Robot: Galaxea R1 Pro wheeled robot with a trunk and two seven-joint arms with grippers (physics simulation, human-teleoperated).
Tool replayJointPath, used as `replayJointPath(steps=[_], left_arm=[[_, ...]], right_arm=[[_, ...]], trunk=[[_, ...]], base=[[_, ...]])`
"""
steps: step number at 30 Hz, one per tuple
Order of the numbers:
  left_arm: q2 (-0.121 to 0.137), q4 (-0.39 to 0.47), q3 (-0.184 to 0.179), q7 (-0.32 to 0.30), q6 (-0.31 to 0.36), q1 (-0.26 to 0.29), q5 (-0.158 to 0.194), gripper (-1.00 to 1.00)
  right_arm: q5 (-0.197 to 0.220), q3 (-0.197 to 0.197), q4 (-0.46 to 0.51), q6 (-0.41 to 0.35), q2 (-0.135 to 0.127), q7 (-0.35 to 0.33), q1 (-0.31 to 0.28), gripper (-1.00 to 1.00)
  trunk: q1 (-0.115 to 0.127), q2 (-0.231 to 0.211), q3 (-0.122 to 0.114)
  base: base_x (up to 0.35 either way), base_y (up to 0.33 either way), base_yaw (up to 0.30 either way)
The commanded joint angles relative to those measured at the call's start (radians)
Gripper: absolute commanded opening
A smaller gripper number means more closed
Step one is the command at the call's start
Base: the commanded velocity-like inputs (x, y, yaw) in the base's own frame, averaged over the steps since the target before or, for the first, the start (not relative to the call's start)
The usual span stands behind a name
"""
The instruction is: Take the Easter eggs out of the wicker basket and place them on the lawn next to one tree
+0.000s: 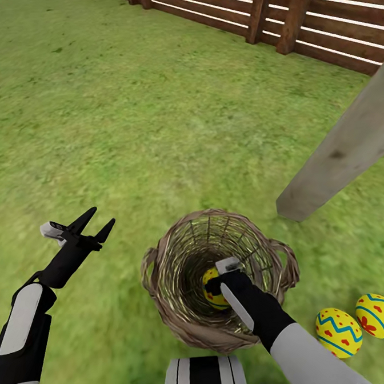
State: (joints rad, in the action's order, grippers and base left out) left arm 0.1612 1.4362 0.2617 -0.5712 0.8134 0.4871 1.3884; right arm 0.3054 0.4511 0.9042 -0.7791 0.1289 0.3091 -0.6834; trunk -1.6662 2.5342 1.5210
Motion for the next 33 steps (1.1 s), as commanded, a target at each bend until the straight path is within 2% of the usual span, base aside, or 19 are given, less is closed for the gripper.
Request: replayJointPath(steps=[1,2,5,13,16,17,27,29,33], left_arm=[[0.006,-0.006,0.007,-0.007,0.007,-0.005,0.008,1.00],[0.011,-0.012,0.012,-0.012,0.003,-0.011,0.014,1.00],[0.023,-0.006,0.029,-0.013,0.001,-0.028,0.016,1.00],[0.026,-0.007,0.074,-0.018,0.006,-0.073,0.017,1.00],[0.026,-0.007,0.091,-0.018,0.006,-0.082,0.017,1.00],[0.026,-0.007,0.157,-0.018,0.006,-0.082,0.017,1.00],[0.024,-0.007,0.156,-0.018,0.006,-0.082,0.017,1.00],[0.024,-0.007,0.156,-0.018,0.006,-0.082,0.017,1.00],[0.024,-0.005,0.156,-0.018,0.006,-0.082,0.017,1.00]], right_arm=[[0.016,-0.003,-0.006,-0.008,-0.006,0.005,-0.006,1.00],[0.029,-0.008,-0.009,-0.011,0.000,0.010,-0.013,1.00],[0.012,-0.002,0.004,-0.023,0.000,0.011,-0.030,1.00],[0.000,0.003,0.028,-0.068,-0.004,0.010,-0.039,1.00],[0.000,-0.010,0.045,-0.085,-0.003,0.010,-0.042,1.00],[0.000,-0.028,0.071,-0.162,-0.003,0.010,-0.042,1.00],[0.008,-0.040,0.062,-0.164,-0.003,0.000,-0.067,1.00],[0.009,-0.040,0.061,-0.164,-0.002,-0.020,-0.068,1.00],[0.006,-0.040,0.062,-0.163,-0.003,-0.058,-0.068,1.00]], trunk=[[0.000,0.000,0.001],[0.000,0.000,0.001],[0.000,0.000,0.001],[0.000,0.000,0.001],[0.000,0.000,0.001],[0.000,0.000,0.001],[0.000,0.000,0.001],[0.000,0.000,0.001],[-0.002,0.001,0.016]], base=[[0.000,0.000,0.000],[0.000,0.000,0.000],[0.000,0.000,0.000],[-0.144,0.000,0.000],[-0.017,0.000,0.000],[-0.002,0.000,0.000],[0.000,0.000,0.000],[0.000,0.000,0.000],[0.000,0.000,0.000]])
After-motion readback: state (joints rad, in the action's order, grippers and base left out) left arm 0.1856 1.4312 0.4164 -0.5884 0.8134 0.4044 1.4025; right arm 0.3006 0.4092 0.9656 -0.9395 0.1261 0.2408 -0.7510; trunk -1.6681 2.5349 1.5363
